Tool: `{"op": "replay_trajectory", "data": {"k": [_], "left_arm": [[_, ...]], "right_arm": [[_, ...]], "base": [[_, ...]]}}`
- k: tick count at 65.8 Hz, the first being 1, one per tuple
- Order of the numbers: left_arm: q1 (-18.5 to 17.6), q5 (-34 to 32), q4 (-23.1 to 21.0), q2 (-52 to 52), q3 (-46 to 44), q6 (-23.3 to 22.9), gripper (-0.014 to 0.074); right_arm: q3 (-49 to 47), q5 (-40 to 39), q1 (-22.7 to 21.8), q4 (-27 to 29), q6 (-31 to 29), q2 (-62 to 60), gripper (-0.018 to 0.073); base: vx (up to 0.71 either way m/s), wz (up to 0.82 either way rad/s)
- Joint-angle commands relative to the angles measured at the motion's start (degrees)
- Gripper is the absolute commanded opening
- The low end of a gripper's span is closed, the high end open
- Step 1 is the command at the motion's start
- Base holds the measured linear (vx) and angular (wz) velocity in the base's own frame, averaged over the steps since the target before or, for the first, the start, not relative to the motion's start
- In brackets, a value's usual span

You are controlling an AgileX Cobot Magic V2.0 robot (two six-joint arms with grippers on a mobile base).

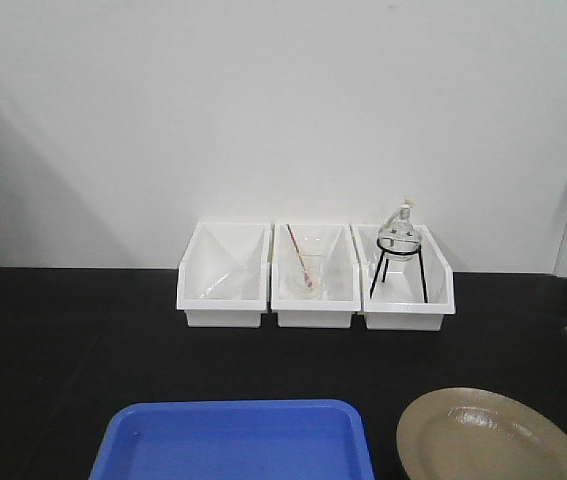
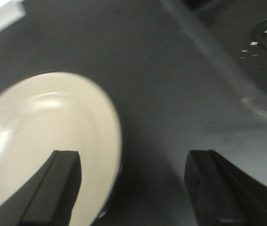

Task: Place disk in tray to left cabinet
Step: 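Grasp the rim of the beige plate with the right gripper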

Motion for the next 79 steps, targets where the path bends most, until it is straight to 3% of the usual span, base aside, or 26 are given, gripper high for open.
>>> {"op": "replay_trajectory", "data": {"k": [1,19,28,39,61,69,79], "left_arm": [[0.1,-4.8,-0.4,0.6,-2.0,0.1,0.0380],[0.1,-4.8,-0.4,0.6,-2.0,0.1,0.0380],[0.1,-4.8,-0.4,0.6,-2.0,0.1,0.0380],[0.1,-4.8,-0.4,0.6,-2.0,0.1,0.0380],[0.1,-4.8,-0.4,0.6,-2.0,0.1,0.0380],[0.1,-4.8,-0.4,0.6,-2.0,0.1,0.0380],[0.1,-4.8,-0.4,0.6,-2.0,0.1,0.0380]], "right_arm": [[-4.9,-0.1,-2.7,5.7,-9.3,5.0,0.0526],[-10.9,0.7,-3.3,29.1,-36.9,20.1,0.0526],[-12.1,0.2,-3.3,35.1,-45.5,27.0,0.0526],[-12.1,-1.3,-3.3,35.7,-47.2,30.3,0.0526],[-12.1,2.5,-3.3,49.7,-60.4,34.1,0.0508],[-12.1,2.7,-3.3,51.0,-60.5,34.3,0.0414],[-12.1,4.5,-3.3,51.0,-59.5,33.3,0.0207]], "base": [[0.00,0.00],[0.00,0.00],[0.00,0.00],[0.00,0.00],[0.00,0.00],[0.00,0.00],[0.00,0.00]]}}
